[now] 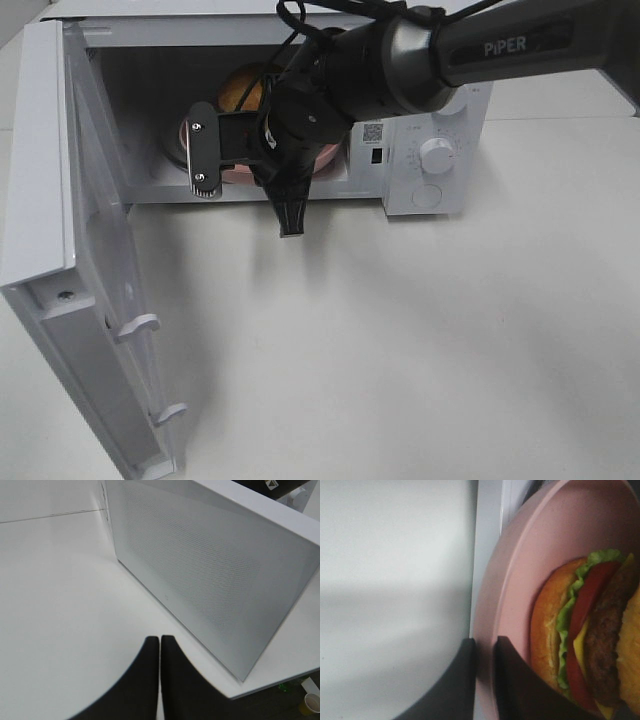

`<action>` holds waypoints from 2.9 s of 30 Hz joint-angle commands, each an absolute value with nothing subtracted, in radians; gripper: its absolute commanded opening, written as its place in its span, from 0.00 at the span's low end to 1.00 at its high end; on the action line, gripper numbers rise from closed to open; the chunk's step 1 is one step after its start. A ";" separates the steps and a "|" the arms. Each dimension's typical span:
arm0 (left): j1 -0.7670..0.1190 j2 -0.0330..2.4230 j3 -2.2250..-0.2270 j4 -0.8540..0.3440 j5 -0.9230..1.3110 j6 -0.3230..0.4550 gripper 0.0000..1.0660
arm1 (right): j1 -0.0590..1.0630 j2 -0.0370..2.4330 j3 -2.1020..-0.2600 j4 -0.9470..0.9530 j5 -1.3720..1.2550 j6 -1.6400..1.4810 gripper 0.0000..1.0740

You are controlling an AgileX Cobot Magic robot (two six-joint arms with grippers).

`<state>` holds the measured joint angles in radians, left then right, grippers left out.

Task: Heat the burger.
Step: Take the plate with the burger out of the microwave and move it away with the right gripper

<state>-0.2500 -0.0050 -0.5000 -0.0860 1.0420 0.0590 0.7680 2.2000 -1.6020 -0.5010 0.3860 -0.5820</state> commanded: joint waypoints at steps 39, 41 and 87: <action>-0.247 -0.022 -0.498 -0.091 1.032 0.056 0.00 | 0.774 1.701 -1.055 -0.419 0.272 -0.932 0.00; -0.247 -0.022 -0.498 -0.091 1.032 0.056 0.00 | 0.781 1.664 -1.008 -0.419 0.271 -0.951 0.00; -0.247 -0.022 -0.498 -0.091 1.032 0.056 0.00 | 0.822 1.044 -0.512 -0.631 0.616 -0.186 0.00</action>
<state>-0.2500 -0.0050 -0.5000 -0.0860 1.0420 0.0590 0.8200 1.0570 -0.5100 -0.5580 0.6330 -0.2300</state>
